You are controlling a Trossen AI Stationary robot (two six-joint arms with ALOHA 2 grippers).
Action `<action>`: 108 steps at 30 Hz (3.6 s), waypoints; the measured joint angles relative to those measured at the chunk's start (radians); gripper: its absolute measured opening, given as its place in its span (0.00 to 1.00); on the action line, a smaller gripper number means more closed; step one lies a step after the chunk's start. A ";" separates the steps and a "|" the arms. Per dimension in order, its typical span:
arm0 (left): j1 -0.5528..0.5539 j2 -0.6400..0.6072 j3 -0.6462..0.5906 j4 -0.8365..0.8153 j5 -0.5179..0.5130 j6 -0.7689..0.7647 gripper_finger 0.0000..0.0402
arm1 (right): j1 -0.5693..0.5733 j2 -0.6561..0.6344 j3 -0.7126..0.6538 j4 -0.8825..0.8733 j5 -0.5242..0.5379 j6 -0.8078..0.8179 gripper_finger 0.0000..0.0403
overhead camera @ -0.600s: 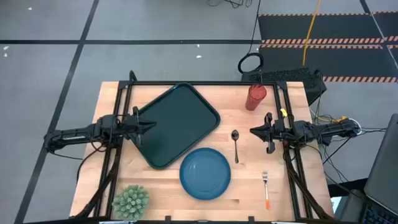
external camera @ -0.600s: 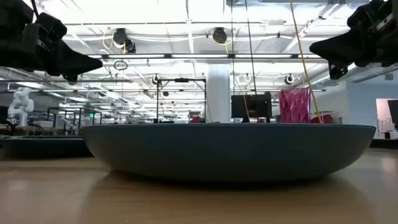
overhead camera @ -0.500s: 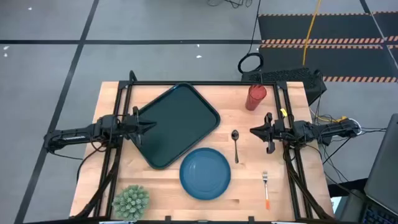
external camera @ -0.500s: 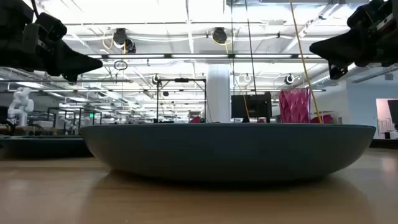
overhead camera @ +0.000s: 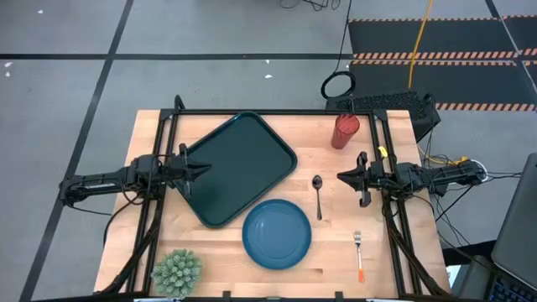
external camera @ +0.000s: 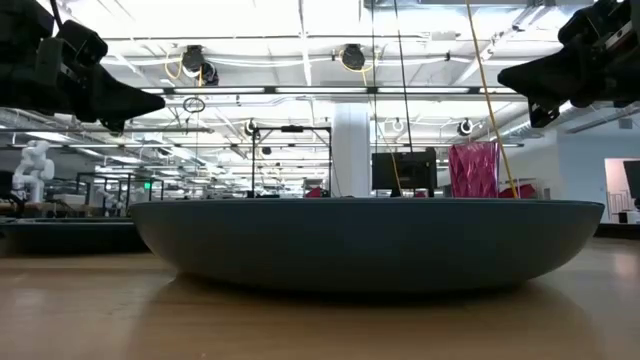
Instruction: Pick and place plate/cup/fork/spoon on tray
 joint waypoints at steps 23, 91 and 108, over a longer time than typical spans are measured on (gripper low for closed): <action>0.000 0.000 0.000 0.000 0.000 0.000 0.08 | 0.000 0.000 0.000 0.000 0.000 0.000 0.06; 0.065 0.183 0.337 0.003 -0.290 -0.116 0.08 | 0.000 0.000 0.000 0.047 0.030 -0.151 0.06; 0.062 1.023 0.861 -0.319 -0.022 0.128 0.08 | 0.000 0.000 0.000 0.487 0.029 -0.267 0.06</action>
